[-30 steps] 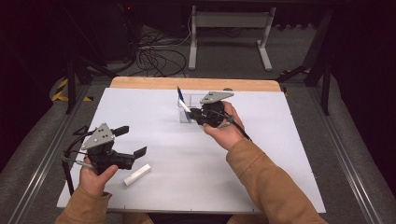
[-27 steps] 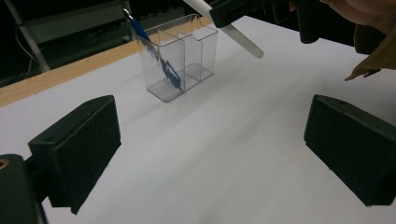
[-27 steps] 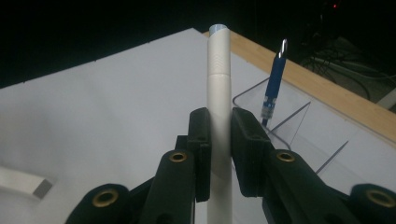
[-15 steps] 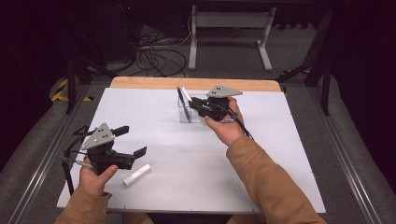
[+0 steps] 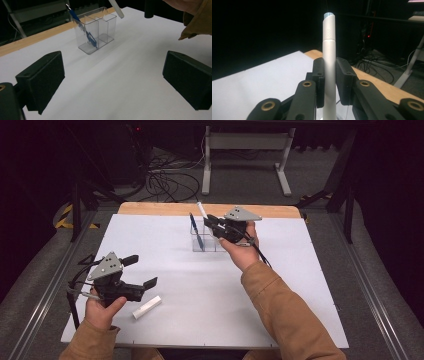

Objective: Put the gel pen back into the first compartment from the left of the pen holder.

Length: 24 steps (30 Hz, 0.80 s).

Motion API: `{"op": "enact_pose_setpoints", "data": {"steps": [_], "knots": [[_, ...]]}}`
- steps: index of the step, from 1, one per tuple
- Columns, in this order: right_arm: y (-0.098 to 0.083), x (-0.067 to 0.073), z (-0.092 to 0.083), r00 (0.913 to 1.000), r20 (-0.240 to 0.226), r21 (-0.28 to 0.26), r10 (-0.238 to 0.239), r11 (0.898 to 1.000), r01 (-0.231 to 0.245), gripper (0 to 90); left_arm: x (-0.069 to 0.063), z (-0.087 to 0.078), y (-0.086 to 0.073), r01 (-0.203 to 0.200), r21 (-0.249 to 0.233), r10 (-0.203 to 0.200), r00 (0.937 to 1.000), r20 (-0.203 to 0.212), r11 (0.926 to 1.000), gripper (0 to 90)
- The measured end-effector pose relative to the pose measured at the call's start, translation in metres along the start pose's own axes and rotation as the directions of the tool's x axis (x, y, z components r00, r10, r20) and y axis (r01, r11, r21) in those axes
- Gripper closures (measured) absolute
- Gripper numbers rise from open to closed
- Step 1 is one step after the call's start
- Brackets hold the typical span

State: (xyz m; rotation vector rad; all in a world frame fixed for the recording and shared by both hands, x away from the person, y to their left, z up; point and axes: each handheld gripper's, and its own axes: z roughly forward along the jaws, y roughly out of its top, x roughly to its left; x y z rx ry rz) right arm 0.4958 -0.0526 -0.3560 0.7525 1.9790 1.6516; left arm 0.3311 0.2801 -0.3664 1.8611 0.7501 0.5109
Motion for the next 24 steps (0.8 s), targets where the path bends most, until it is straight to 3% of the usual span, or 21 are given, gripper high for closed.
{"op": "enact_pose_setpoints", "data": {"steps": [14, 24], "knots": [[-0.006, -0.014, 0.025, 0.9989, 0.045, -0.082, 0.012, 0.997, -0.008, 78.8, 0.000, 0.000, -0.001, 0.014, 0.001, -0.014, 0.9999, 0.009, 0.9999, 4.6], [-0.012, -0.021, 0.036, 0.9948, 0.102, -0.076, 0.005, 0.997, 0.003, 78.7, 0.000, 0.001, -0.001, 0.016, 0.003, -0.016, 0.9998, 0.012, 0.9999, 4.6]]}}
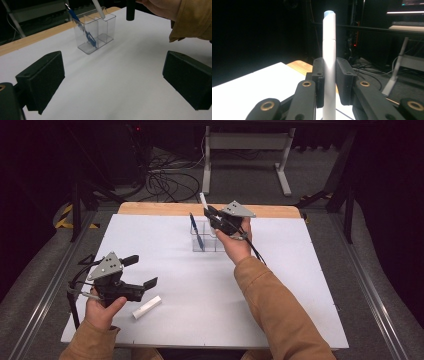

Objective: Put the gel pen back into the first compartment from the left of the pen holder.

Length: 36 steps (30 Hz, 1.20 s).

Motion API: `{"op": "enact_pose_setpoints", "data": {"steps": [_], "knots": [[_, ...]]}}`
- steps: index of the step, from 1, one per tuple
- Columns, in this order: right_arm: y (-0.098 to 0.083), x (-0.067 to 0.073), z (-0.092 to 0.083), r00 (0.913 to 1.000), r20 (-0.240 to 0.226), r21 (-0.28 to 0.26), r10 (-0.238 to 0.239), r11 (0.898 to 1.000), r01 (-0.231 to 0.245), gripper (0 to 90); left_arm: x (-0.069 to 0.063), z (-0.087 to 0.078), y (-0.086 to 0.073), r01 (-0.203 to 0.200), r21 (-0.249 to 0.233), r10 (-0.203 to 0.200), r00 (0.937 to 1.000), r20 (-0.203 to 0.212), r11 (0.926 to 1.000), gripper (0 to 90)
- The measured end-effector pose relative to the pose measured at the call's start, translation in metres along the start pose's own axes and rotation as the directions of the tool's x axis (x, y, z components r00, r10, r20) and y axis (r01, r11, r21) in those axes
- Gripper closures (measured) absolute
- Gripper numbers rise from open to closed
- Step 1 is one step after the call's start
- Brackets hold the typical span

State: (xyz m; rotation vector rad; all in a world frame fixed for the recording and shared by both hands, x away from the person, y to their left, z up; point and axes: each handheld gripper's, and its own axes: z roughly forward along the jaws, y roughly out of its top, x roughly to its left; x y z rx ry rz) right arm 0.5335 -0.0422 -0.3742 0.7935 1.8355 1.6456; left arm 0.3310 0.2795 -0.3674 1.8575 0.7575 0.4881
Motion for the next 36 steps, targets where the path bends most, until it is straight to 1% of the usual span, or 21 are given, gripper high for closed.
{"op": "enact_pose_setpoints", "data": {"steps": [4, 5, 9, 10, 11, 12, 13, 16, 17, 18, 19, 20, 22, 23, 24, 26, 27, 30, 33, 35, 36], "knots": [[-0.002, -0.003, 0.001, 0.9999, 0.012, 0.011, -0.005, 1.000, 0.005, 78.0, 0.000, 0.000, 0.000, -0.008, 0.002, 0.008, 1.0000, -0.001, 1.0000, 4.6], [-0.003, -0.003, 0.001, 0.9999, 0.012, 0.008, 0.000, 1.000, 0.000, 76.0, 0.001, 0.000, 0.000, -0.019, 0.005, 0.019, 0.9998, -0.005, 0.9998, 4.7], [-0.003, -0.003, 0.001, 0.9997, 0.019, 0.001, 0.014, 1.000, -0.014, 59.2, 0.001, 0.000, 0.000, -0.019, 0.006, 0.019, 0.9998, -0.006, 0.9998, 4.7], [-0.002, -0.004, 0.000, 0.9997, 0.024, 0.003, 0.009, 1.000, -0.009, 55.8, 0.001, 0.000, 0.000, -0.018, 0.006, 0.018, 0.9998, -0.005, 0.9998, 4.6], [-0.002, -0.004, -0.001, 0.9997, 0.024, 0.010, 0.011, 1.000, -0.011, 52.0, 0.000, 0.000, 0.000, -0.004, 0.003, 0.004, 1.0000, -0.003, 1.0000, 4.6], [-0.002, -0.005, -0.002, 0.9997, 0.021, 0.008, 0.014, 1.000, -0.014, 48.5, 0.000, 0.000, 0.000, -0.004, 0.000, 0.004, 1.0000, -0.004, 1.0000, 4.7], [-0.002, -0.005, -0.003, 0.9995, 0.027, 0.018, 0.015, 1.000, -0.016, 45.9, 0.000, -0.001, 0.000, -0.004, 0.001, 0.004, 1.0000, -0.005, 1.0000, 4.6], [0.000, -0.005, -0.008, 0.9999, 0.014, 0.030, 0.008, 1.000, -0.009, 40.8, 0.001, -0.001, 0.000, -0.019, 0.002, 0.019, 0.9997, -0.014, 0.9998, 4.6], [0.001, -0.004, -0.010, 0.9999, 0.011, 0.032, 0.004, 0.999, -0.004, 39.5, 0.001, -0.001, 0.000, -0.017, 0.000, 0.017, 0.9998, -0.013, 0.9999, 4.6], [0.002, -0.004, -0.012, 1.0000, 0.004, 0.028, 0.003, 1.000, -0.003, 38.9, 0.000, -0.001, -0.001, -0.006, 0.000, 0.006, 0.9999, -0.010, 1.0000, 4.6], [0.003, -0.004, -0.015, 1.0000, 0.002, 0.024, 0.003, 1.000, -0.003, 38.2, 0.001, -0.002, -0.001, -0.018, 0.005, 0.018, 0.9998, -0.012, 0.9998, 4.5], [0.004, -0.003, -0.018, 1.0000, 0.000, 0.020, 0.002, 1.000, -0.002, 37.4, 0.000, -0.002, -0.001, -0.005, 0.006, 0.005, 1.0000, -0.005, 1.0000, 4.4], [0.006, -0.003, -0.024, 0.9999, -0.014, 0.014, 0.006, 1.000, -0.006, 36.8, 0.000, -0.003, -0.002, -0.009, 0.005, 0.009, 0.9999, -0.012, 0.9999, 4.2], [0.007, -0.003, -0.028, 0.9998, -0.021, 0.015, 0.003, 1.000, -0.003, 35.9, 0.001, -0.004, -0.002, -0.022, 0.008, 0.022, 0.9996, -0.020, 0.9997, 4.2], [0.008, -0.003, -0.031, 0.9997, -0.023, 0.013, 0.002, 1.000, -0.002, 35.7, 0.000, -0.003, -0.003, -0.015, 0.008, 0.015, 0.9997, -0.017, 0.9999, 4.0], [0.009, -0.002, -0.038, 0.9995, -0.026, 0.004, 0.016, 1.000, -0.016, 35.4, -0.001, -0.003, -0.003, -0.019, 0.014, 0.019, 0.9996, -0.019, 0.9997, 3.9], [0.010, -0.003, -0.041, 0.9995, -0.029, -0.003, 0.010, 1.000, -0.010, 35.2, -0.003, -0.003, -0.003, -0.010, 0.013, 0.011, 0.9998, -0.019, 0.9999, 3.7], [0.013, -0.002, -0.049, 0.9991, -0.037, -0.009, 0.021, 1.000, -0.021, 34.7, -0.004, -0.004, -0.003, -0.031, 0.018, 0.031, 0.9990, -0.031, 0.9994, 3.6], [0.014, 0.001, -0.056, 0.9985, -0.054, -0.019, 0.009, 1.000, -0.010, 34.2, -0.005, -0.005, -0.003, -0.040, 0.021, 0.041, 0.9984, -0.039, 0.9990, 3.6], [0.015, 0.002, -0.061, 0.9979, -0.065, -0.014, 0.004, 1.000, -0.005, 34.1, -0.006, -0.006, -0.003, -0.034, 0.026, 0.035, 0.9987, -0.037, 0.9991, 3.6], [0.015, 0.003, -0.063, 0.9973, -0.074, -0.014, 0.000, 1.000, -0.001, 34.1, -0.006, -0.006, -0.003, -0.043, 0.026, 0.044, 0.9982, -0.040, 0.9987, 3.6]]}}
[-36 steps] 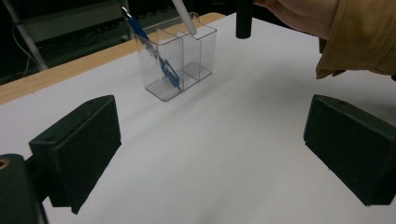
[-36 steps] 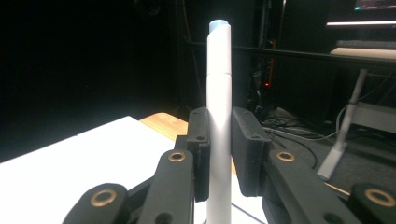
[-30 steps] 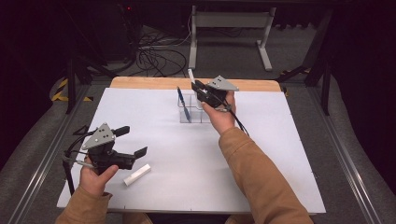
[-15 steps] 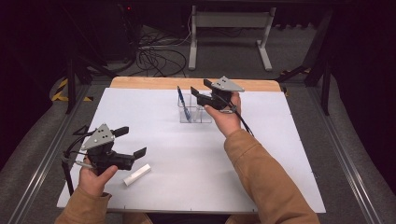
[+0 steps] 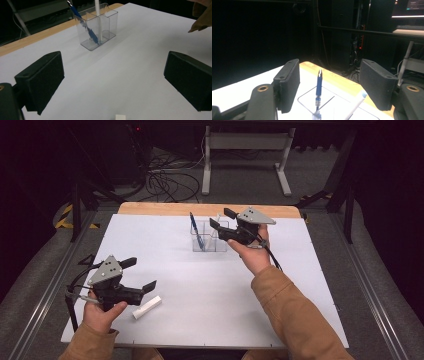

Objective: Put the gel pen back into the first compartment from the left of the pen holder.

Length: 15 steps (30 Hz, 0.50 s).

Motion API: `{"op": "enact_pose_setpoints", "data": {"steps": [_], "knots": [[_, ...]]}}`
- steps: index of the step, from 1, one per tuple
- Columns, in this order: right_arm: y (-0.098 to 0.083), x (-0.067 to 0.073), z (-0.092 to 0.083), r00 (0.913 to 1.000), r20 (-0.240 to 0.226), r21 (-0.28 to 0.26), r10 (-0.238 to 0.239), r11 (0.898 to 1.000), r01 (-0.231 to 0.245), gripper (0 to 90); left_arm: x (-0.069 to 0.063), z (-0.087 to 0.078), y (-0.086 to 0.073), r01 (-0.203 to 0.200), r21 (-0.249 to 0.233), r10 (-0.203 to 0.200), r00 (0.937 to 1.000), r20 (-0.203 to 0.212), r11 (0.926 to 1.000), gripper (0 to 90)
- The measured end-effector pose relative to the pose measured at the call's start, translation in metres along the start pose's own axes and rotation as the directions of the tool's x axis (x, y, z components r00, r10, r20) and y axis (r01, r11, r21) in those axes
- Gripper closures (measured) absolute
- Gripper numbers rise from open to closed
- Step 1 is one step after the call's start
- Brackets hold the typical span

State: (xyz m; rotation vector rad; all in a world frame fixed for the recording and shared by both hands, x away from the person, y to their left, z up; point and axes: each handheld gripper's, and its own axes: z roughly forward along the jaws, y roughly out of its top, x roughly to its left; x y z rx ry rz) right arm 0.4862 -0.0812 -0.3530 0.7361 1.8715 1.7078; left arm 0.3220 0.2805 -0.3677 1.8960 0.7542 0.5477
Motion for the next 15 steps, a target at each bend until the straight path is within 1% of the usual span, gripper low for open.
{"op": "enact_pose_setpoints", "data": {"steps": [2, 3, 5, 8, 9, 11, 12, 15], "knots": [[0.000, 0.002, -0.006, 1.0000, -0.007, -0.002, 0.000, 1.000, 0.000, 33.7, -0.001, 0.000, 0.000, -0.006, 0.008, 0.006, 1.0000, 0.003, 0.9999, 3.4], [0.001, 0.003, -0.009, 0.9999, -0.014, -0.004, -0.001, 1.000, 0.001, 33.4, -0.002, -0.001, 0.000, -0.013, 0.012, 0.013, 0.9999, -0.002, 0.9998, 3.4], [0.001, 0.003, -0.016, 0.9999, -0.015, -0.008, -0.001, 1.000, 0.001, 32.9, -0.004, -0.001, 0.000, -0.023, 0.020, 0.024, 0.9996, -0.015, 0.9995, 3.2], [0.001, 0.002, -0.027, 0.9998, -0.019, -0.022, 0.008, 1.000, -0.008, 32.3, -0.007, -0.003, 0.000, -0.031, 0.039, 0.032, 0.9993, -0.022, 0.9988, 2.8], [0.001, 0.002, -0.031, 0.9996, -0.022, -0.016, 0.016, 1.000, -0.017, 32.3, -0.008, -0.003, -0.001, -0.033, 0.046, 0.035, 0.9991, -0.027, 0.9984, 2.8], [-0.001, 0.002, -0.039, 0.9994, -0.028, -0.015, 0.019, 1.000, -0.020, 32.3, -0.009, -0.004, -0.002, -0.038, 0.062, 0.039, 0.9990, -0.023, 0.9973, 2.8], [-0.002, 0.002, -0.042, 0.9993, -0.032, -0.013, 0.017, 1.000, -0.018, 32.3, -0.009, -0.004, -0.003, -0.039, 0.071, 0.041, 0.9987, -0.031, 0.9967, 2.8], [-0.008, 0.003, -0.054, 0.9992, -0.039, 0.001, 0.014, 1.000, -0.014, 32.3, -0.012, -0.004, -0.005, -0.045, 0.109, 0.049, 0.9982, -0.035, 0.9931, 2.8]]}}
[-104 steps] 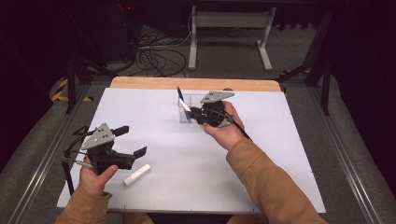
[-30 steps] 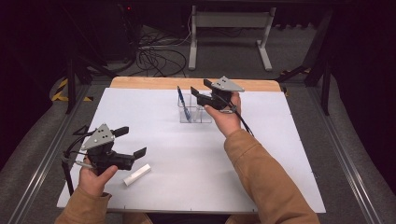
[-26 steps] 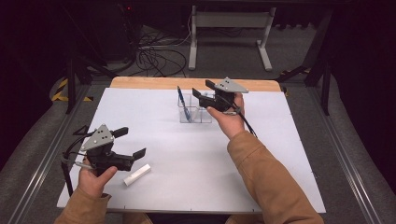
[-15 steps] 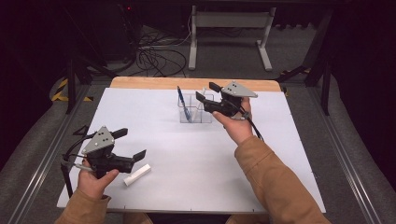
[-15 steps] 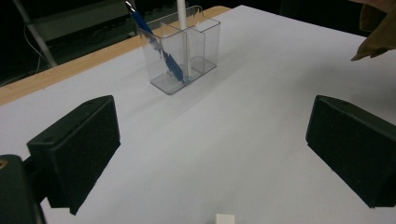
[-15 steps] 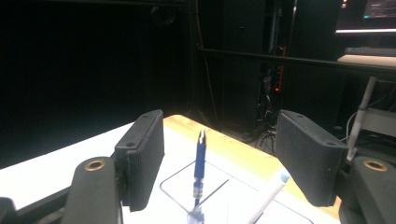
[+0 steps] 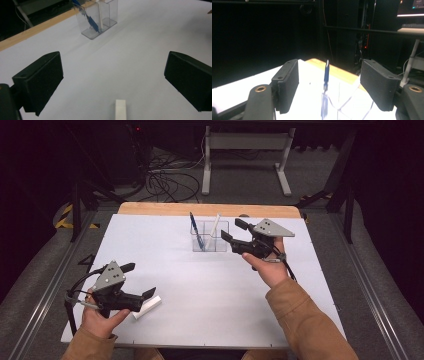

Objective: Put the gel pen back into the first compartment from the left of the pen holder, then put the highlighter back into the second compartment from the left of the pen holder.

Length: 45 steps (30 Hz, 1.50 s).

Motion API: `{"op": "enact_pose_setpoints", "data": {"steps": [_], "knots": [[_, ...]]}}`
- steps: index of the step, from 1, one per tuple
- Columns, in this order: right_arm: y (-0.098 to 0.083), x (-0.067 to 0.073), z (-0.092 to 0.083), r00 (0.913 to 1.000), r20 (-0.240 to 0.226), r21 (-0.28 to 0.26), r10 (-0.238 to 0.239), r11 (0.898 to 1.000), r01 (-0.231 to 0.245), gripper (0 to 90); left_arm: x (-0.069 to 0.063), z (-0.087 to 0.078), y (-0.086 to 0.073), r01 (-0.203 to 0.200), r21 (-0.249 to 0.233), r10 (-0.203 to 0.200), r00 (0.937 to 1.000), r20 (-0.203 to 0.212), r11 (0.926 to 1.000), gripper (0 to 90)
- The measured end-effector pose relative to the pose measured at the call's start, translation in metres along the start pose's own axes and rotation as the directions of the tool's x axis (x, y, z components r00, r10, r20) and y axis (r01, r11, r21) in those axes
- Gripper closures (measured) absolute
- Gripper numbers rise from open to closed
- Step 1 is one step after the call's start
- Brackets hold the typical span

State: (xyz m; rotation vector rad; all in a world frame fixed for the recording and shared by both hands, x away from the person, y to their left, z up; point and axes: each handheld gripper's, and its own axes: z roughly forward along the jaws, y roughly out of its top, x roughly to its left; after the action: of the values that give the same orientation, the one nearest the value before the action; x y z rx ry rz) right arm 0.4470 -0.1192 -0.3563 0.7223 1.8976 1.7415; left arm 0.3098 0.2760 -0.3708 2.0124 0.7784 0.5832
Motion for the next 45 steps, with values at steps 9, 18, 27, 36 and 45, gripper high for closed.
{"op": "enact_pose_setpoints", "data": {"steps": [9, 18, 27, 36, 45], "knots": [[-0.012, 0.002, -0.036, 0.9992, 0.007, 0.052, -0.040, 0.998, 0.040, 32.1, -0.002, 0.003, -0.007, 0.002, 0.085, -0.001, 0.9998, -0.018, 0.9964, 3.0], [-0.030, 0.003, -0.070, 0.9987, 0.027, 0.078, -0.044, 0.996, 0.042, 26.1, -0.001, 0.005, -0.012, 0.015, 0.116, -0.016, 0.9998, 0.012, 0.9932, 3.9], [-0.038, 0.005, -0.073, 0.9965, -0.002, 0.224, -0.084, 0.971, 0.082, 23.4, 0.001, 0.004, -0.014, 0.031, 0.129, -0.030, 0.9995, -0.004, 0.9912, 4.6], [-0.037, 0.006, -0.076, 0.9959, -0.008, 0.225, -0.090, 0.970, 0.089, 22.5, 0.002, 0.006, -0.016, 0.032, 0.157, -0.033, 0.9994, 0.003, 0.9871, 7.0], [-0.036, 0.007, -0.079, 0.9962, -0.014, 0.218, -0.086, 0.972, 0.087, 22.4, 0.001, 0.009, -0.017, 0.062, 0.225, -0.067, 0.9977, 0.014, 0.9723, 8.3]]}}
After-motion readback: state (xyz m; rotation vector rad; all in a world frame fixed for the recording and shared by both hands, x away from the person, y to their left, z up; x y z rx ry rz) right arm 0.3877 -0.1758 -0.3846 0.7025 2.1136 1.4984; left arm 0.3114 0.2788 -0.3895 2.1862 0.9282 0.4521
